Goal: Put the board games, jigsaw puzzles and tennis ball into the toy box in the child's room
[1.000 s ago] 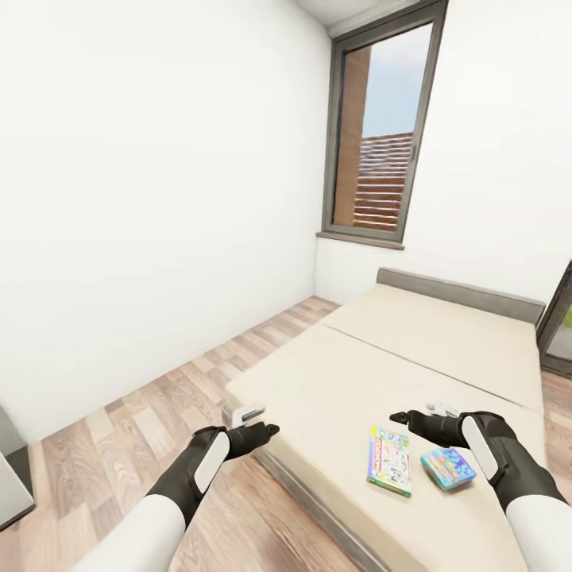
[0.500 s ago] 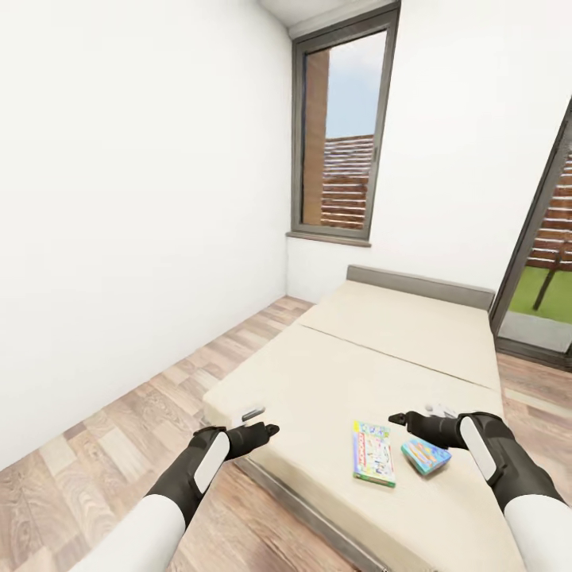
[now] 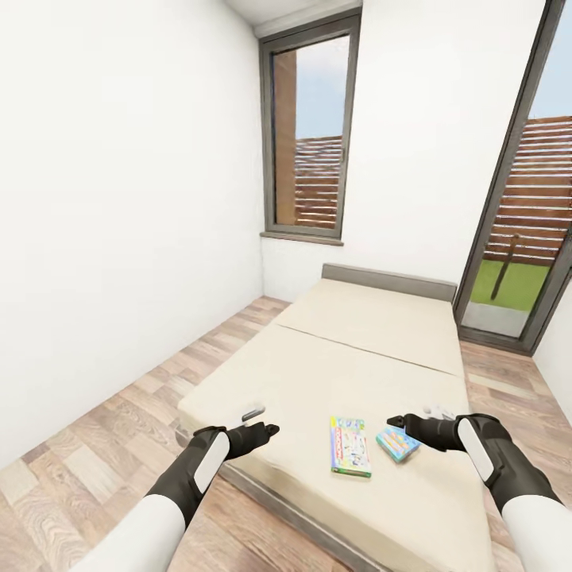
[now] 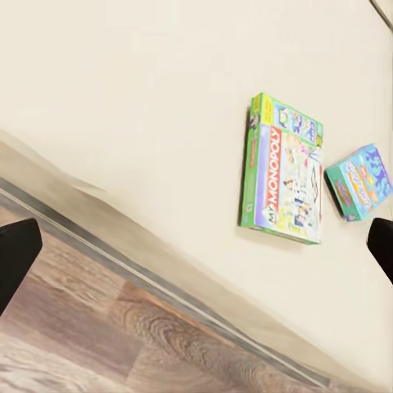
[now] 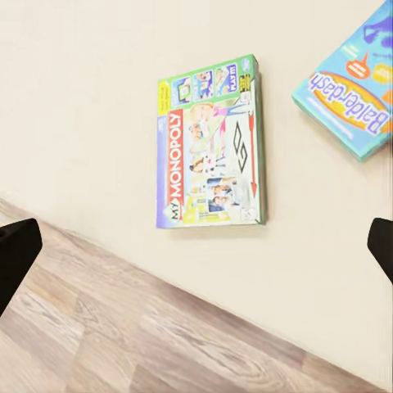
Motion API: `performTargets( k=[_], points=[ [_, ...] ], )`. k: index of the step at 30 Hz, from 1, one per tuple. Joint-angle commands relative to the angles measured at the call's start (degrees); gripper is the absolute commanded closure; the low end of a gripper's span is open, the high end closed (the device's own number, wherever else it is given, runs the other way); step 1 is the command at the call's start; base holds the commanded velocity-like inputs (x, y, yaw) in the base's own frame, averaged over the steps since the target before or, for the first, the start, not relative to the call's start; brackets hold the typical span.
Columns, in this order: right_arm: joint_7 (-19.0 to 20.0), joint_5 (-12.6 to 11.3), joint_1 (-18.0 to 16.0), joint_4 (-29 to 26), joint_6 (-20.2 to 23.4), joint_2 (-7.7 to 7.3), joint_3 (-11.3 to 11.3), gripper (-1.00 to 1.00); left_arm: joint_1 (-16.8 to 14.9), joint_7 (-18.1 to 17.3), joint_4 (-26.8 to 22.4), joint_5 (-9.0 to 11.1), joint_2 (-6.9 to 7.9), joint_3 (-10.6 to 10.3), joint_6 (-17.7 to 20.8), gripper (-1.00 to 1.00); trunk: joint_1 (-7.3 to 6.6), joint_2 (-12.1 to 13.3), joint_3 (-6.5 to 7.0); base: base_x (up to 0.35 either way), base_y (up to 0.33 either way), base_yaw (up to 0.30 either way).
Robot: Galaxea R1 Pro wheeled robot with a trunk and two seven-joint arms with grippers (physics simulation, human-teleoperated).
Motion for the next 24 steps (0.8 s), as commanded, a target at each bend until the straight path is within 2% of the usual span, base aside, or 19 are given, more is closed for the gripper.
performTargets(
  k=[1, 12, 24],
  points=[
    [0.4, 0.35, -0.04, -0.03, 0.26, 0.02, -0.16, -1.0, -0.03, -0.06, -0.06, 0.04, 0.01, -0.01, 0.24, -1.0, 0.0, -0.04, -0.06, 0.001, 0.003, -0.089],
    [-1.42, 0.33, -0.07, 0.71, 0.33, 0.2, -0.05, -1.0, -0.03, 0.02, -0.06, 0.02, 0.01, -0.01, 0.18, -1.0, 0.0, -0.04, -0.06, 0.019, 0.001, -0.039],
    [-2.53, 0.37, -0.86, 4.11, 2.63, 0.58, 0.22, -1.0, -0.03, 0.03, -0.06, 0.01, 0.01, 0.0, 0.18, -1.0, 0.0, -0.04, -0.06, 0.027, 0.0, -0.008]
  ],
)
